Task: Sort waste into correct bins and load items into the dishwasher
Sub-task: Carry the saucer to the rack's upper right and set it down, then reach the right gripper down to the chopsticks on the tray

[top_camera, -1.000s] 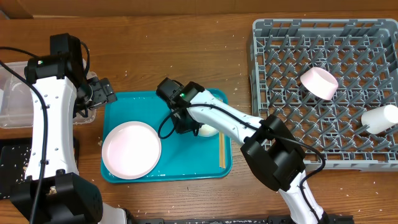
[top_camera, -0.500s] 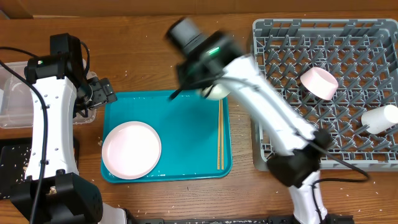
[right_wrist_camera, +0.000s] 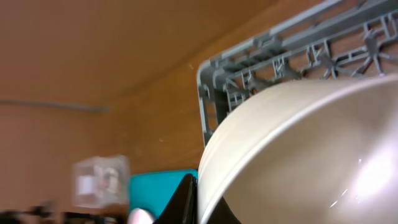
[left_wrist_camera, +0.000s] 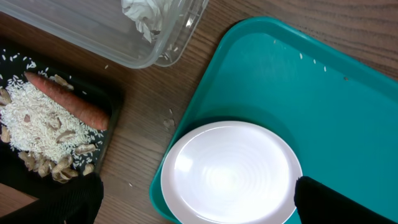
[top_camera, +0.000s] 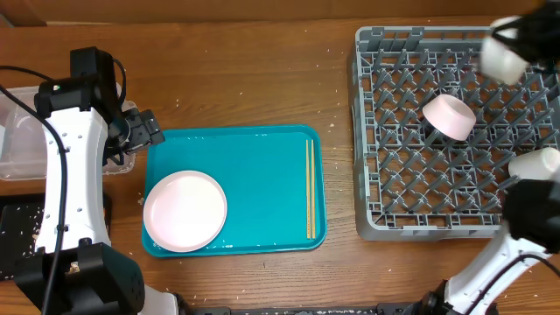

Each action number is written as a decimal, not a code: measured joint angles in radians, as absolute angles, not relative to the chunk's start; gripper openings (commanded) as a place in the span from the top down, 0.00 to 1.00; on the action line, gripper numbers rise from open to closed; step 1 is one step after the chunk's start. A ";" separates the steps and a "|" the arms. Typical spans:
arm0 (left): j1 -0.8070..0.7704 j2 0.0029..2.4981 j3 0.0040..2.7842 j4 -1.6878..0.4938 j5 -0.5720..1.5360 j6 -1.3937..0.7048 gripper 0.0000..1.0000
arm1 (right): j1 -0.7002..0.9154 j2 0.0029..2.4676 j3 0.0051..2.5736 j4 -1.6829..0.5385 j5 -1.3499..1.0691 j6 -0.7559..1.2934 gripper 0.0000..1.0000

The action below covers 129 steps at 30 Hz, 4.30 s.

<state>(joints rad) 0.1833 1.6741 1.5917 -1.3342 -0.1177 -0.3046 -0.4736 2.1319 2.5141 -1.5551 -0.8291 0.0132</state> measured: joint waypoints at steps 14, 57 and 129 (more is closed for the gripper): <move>0.183 1.674 1.592 -1.334 -0.118 -0.305 0.00 | -0.577 2.396 2.299 -1.137 -1.373 -0.093 0.96; 0.183 1.674 1.592 -1.334 -0.118 -0.305 0.00 | -0.806 2.293 2.716 -1.689 -0.719 0.215 0.24; 0.183 1.674 1.590 -1.334 -0.121 -0.305 0.00 | 0.683 2.024 1.379 -0.905 -0.080 0.598 0.37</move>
